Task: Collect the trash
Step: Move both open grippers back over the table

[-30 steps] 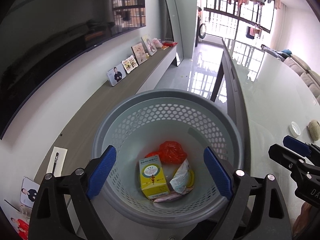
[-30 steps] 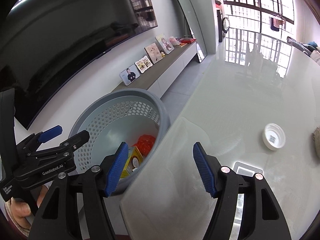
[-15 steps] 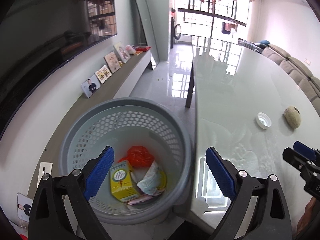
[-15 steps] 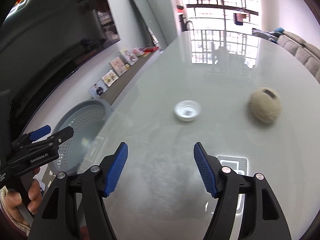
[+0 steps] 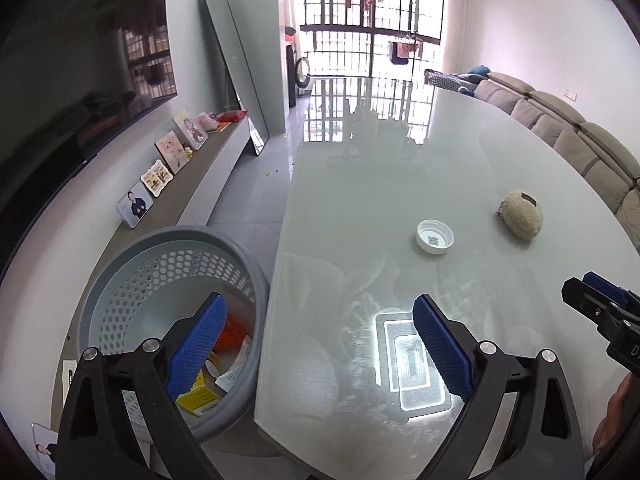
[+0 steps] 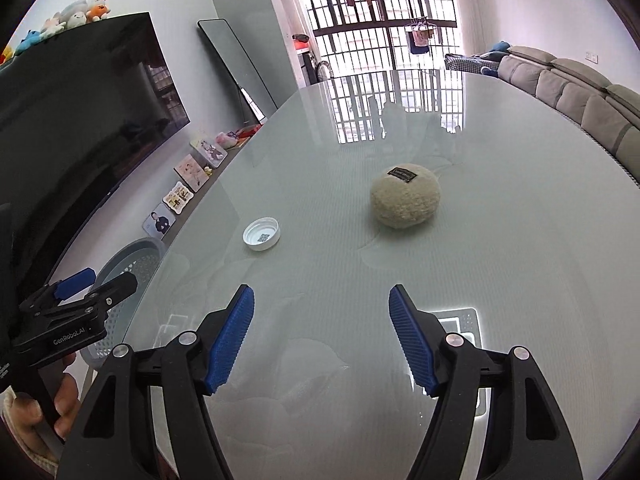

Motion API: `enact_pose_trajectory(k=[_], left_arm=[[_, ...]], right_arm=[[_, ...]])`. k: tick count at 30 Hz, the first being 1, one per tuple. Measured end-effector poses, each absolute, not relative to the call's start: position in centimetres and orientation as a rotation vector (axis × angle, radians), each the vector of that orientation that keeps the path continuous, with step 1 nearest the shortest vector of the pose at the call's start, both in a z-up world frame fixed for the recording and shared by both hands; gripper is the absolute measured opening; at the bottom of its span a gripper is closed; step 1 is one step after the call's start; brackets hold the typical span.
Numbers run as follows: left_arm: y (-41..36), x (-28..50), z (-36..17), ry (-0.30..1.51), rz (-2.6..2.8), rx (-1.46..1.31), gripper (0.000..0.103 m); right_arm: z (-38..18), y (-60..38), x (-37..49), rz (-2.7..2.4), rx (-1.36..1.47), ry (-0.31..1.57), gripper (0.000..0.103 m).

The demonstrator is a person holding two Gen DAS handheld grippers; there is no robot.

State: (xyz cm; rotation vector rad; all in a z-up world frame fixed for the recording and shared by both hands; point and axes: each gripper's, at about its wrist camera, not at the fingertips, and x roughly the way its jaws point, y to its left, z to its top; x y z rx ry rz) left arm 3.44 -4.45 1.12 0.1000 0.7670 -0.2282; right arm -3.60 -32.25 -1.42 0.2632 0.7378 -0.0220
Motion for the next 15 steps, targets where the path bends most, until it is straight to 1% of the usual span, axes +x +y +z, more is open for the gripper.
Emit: enact_pose_trajectory(k=[9,15], left_arm=[[-7.4,2.2,1.9,0.746,-0.284,0.116,0.093],[-8.7,2.9,2.5,0.738,-0.297,0.123,0.093]], right_arm=[[-0.3,-34.2,-5.5,-0.055,0.280,0.709,0.067],[-0.4,-35.9,-5.5,-0.074,0.289,0.705,0.067]])
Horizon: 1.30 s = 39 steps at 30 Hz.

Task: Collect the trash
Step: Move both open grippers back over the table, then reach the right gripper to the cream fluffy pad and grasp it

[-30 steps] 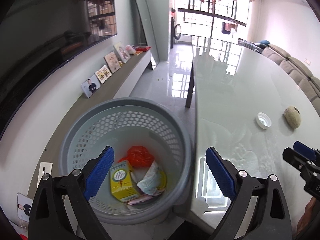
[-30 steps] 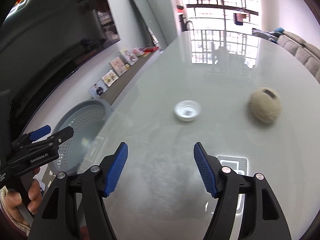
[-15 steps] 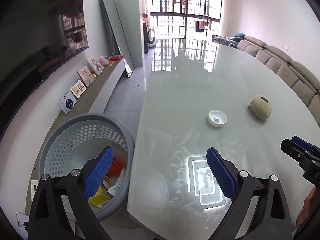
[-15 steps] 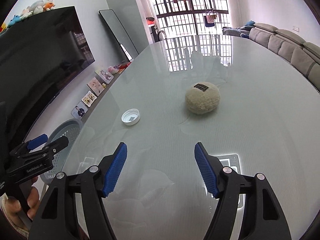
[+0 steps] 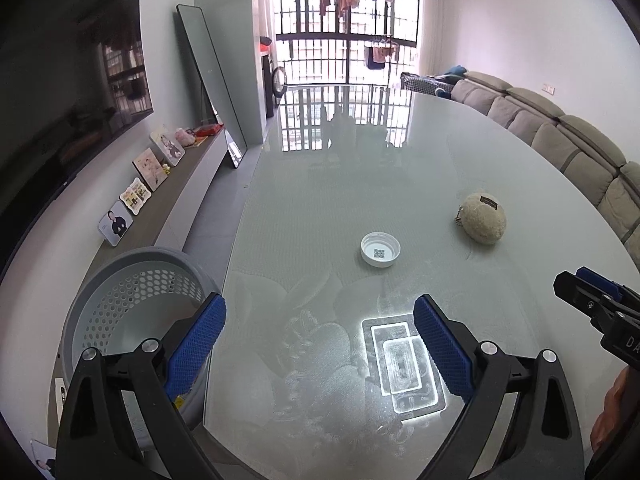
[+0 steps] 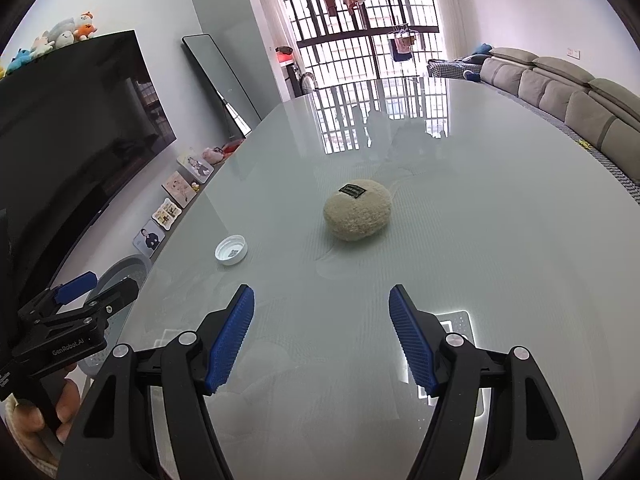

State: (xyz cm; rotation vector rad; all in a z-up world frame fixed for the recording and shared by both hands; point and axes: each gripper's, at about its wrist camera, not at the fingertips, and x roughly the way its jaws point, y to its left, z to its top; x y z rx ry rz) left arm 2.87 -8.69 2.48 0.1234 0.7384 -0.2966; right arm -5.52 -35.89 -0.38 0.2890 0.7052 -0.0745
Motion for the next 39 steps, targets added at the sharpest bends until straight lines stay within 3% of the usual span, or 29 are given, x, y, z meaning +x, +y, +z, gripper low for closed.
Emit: enact_pose_trajectory(k=[15,39], left_arm=[[-12.5,7.5,0.5,0.782,-0.325,0.117,0.093],[-12.3,11.7,-1.0,0.830,-0.378,0.120,0.093]], right_arm=[[-2.8,-39.0,0.8,-0.069,0.248,0.803,0.067],[-4.9,-38.2,8.2,-0.136,0.211,0.914,0.068]])
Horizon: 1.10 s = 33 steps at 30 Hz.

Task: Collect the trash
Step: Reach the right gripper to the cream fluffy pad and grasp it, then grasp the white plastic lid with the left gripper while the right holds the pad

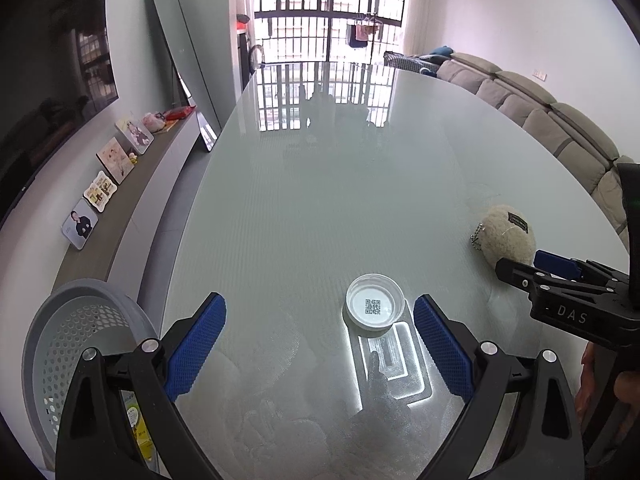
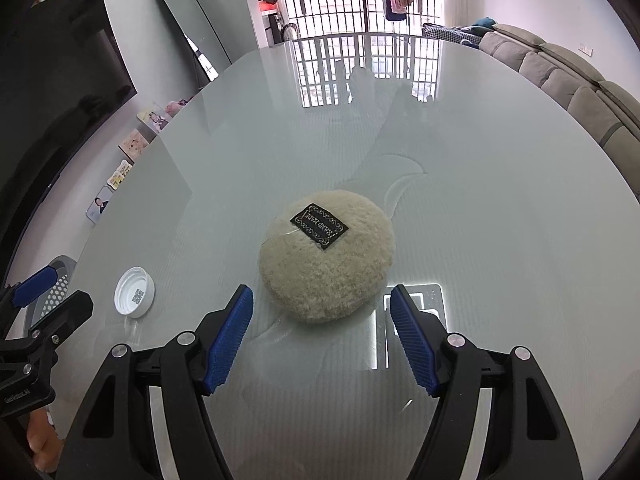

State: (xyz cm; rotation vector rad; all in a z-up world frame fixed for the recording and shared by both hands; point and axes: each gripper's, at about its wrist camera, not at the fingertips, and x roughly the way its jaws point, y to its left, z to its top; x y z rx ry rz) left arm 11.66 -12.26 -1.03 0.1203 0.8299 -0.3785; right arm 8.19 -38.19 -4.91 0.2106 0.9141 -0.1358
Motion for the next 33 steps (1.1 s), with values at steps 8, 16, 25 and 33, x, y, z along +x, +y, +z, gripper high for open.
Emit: enact_pose_trajectory(k=[8,16,25,33], left_arm=[[-12.8,12.7,-1.6,0.848,-0.383,0.117,0.093],[-13.3,13.2,-1.9,0.856,-0.369,0.118,0.093],[-14.2,13.2,-2.5,0.872,-0.364,0.128,0.093],[-15.8,13.6,-3.9,0.914,-0.339,0.170,0.095]], right_arm=[[-5.5,-38.3,9.9,-0.150,0.199,0.937,0.068],[-5.9,-38.1,10.5,-0.168,0.172,0.926,0.066],[-5.0,-38.7,8.7,-0.138,0.223,0.877,0.058],[-3.9,-40.6,6.6,-0.136,0.291,0.817,0.058]])
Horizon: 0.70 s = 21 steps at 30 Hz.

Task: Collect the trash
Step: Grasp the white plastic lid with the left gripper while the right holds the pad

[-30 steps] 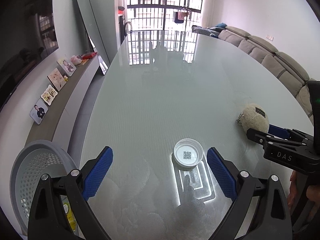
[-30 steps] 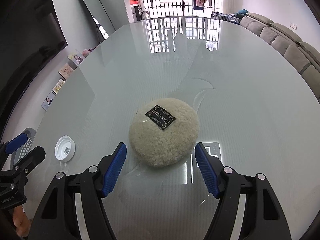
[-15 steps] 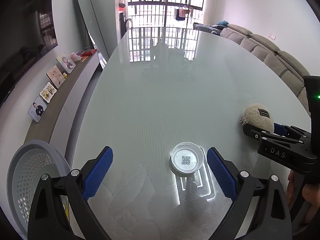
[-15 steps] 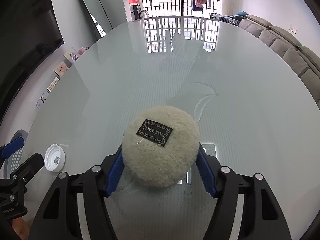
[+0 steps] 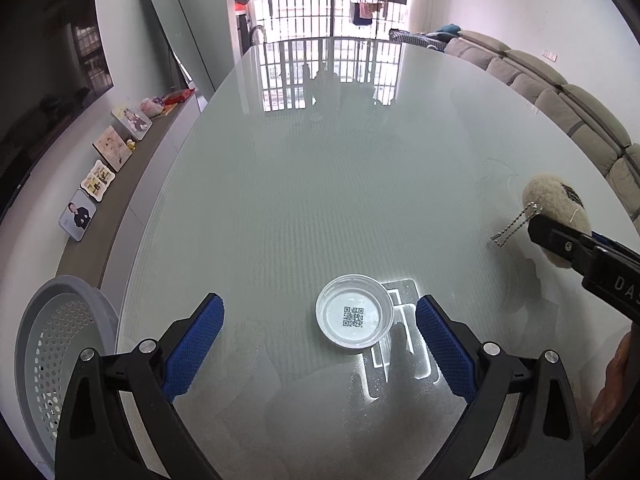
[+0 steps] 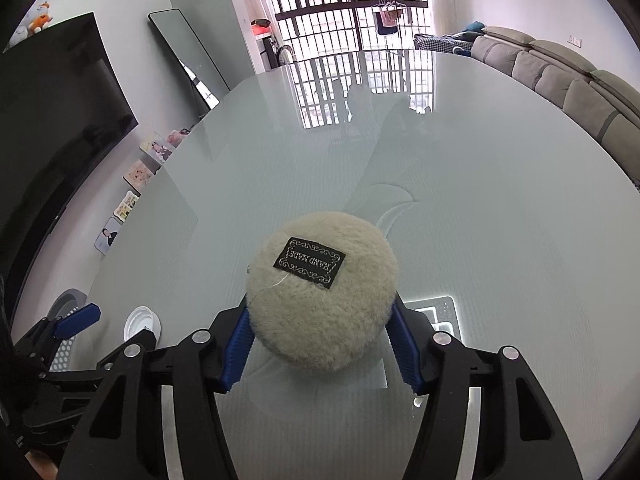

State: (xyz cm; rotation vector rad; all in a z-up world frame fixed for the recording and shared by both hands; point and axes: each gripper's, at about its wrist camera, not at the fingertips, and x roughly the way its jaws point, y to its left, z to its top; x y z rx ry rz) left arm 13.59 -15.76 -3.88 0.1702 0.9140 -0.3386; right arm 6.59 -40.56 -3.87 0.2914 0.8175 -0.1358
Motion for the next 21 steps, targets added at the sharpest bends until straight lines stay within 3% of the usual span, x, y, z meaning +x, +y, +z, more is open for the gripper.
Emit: enact_pose_trajectory(k=[14,21], left_arm=[[-15.7,14.6,-5.1,0.947,-0.317,0.176,0.097],[-16.3,14.0,-4.8,0.920,-0.358,0.178,0.072]], right_arm=[[-2.6,-40.5,5.4,-0.088,0.305,0.783,0.058],[-2.0,-40.6,4.7,-0.093,0.304,0.754,0.058]])
